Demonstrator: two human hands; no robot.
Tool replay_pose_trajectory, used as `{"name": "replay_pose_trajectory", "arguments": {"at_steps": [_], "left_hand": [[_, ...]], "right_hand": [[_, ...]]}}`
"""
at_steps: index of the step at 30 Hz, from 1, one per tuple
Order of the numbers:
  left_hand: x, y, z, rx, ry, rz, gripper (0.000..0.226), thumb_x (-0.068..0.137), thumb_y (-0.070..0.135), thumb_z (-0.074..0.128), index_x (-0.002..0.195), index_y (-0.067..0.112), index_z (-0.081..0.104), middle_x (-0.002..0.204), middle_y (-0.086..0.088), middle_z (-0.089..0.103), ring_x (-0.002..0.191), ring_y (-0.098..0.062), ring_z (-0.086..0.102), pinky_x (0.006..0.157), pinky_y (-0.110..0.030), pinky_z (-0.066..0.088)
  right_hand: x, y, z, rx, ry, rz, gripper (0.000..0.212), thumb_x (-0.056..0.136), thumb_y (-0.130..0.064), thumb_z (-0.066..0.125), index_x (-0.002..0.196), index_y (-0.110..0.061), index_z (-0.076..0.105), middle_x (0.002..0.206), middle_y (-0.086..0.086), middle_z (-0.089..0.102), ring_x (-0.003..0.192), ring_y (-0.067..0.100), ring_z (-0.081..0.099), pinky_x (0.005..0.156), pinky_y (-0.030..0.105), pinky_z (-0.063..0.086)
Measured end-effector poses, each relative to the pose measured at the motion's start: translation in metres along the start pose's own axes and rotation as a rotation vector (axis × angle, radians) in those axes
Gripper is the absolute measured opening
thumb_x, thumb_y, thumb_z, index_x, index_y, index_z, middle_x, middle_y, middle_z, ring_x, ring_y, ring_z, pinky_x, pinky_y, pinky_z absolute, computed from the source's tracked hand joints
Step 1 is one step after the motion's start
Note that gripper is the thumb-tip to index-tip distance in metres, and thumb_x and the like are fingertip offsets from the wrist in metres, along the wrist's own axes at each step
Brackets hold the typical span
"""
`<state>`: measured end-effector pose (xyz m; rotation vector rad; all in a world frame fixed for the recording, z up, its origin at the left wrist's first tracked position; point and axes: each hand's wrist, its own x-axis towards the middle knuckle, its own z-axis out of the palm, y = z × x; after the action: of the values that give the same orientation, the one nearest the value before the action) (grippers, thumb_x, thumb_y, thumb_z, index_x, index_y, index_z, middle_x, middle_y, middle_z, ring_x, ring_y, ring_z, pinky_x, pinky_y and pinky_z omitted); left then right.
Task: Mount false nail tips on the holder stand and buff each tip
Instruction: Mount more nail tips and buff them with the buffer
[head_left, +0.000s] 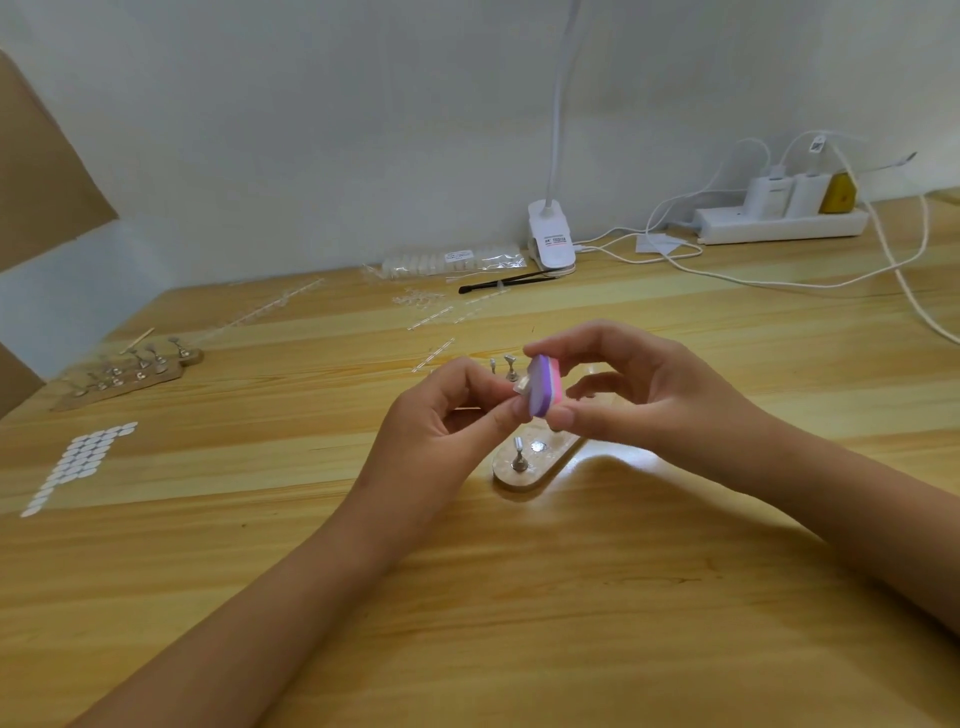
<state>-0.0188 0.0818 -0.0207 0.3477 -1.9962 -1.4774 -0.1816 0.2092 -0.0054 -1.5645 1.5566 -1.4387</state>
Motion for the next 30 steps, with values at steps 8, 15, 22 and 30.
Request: {"name": "replay_pose_trajectory", "arguments": {"at_steps": [8, 15, 22, 30], "left_hand": [[0.001, 0.001, 0.0, -0.017, 0.004, 0.02, 0.006, 0.075, 0.031, 0.074, 0.075, 0.035, 0.069, 0.084, 0.004, 0.074, 0.083, -0.009, 0.072, 0.074, -0.019, 0.055], [-0.001, 0.0, 0.001, -0.009, -0.003, 0.029, 0.006, 0.077, 0.029, 0.074, 0.077, 0.032, 0.069, 0.087, -0.002, 0.074, 0.084, -0.013, 0.072, 0.076, -0.02, 0.054], [0.0, 0.0, 0.002, -0.003, -0.002, 0.029, 0.003, 0.077, 0.028, 0.074, 0.077, 0.028, 0.071, 0.082, 0.002, 0.073, 0.082, -0.008, 0.07, 0.077, -0.02, 0.054], [0.0, 0.001, -0.001, 0.05, 0.068, 0.016, 0.01, 0.079, 0.03, 0.073, 0.081, 0.021, 0.072, 0.085, -0.006, 0.073, 0.081, -0.017, 0.069, 0.079, -0.026, 0.054]], "right_hand": [[0.0, 0.003, 0.002, 0.013, -0.036, -0.006, 0.039, 0.08, -0.03, 0.077, 0.117, -0.027, 0.065, 0.113, -0.008, 0.069, 0.104, 0.012, 0.066, 0.09, 0.028, 0.054], [0.001, 0.004, -0.002, 0.042, -0.063, 0.013, 0.043, 0.079, -0.031, 0.075, 0.12, -0.027, 0.064, 0.112, -0.008, 0.069, 0.102, 0.013, 0.068, 0.086, 0.025, 0.054], [0.002, 0.008, -0.007, 0.106, -0.11, 0.029, 0.045, 0.083, -0.026, 0.072, 0.127, -0.03, 0.063, 0.12, -0.005, 0.068, 0.112, 0.016, 0.065, 0.094, 0.028, 0.053], [0.002, 0.009, -0.006, 0.102, -0.086, -0.018, 0.039, 0.083, -0.025, 0.072, 0.122, -0.025, 0.065, 0.119, -0.003, 0.069, 0.114, 0.016, 0.064, 0.097, 0.029, 0.052]]}}
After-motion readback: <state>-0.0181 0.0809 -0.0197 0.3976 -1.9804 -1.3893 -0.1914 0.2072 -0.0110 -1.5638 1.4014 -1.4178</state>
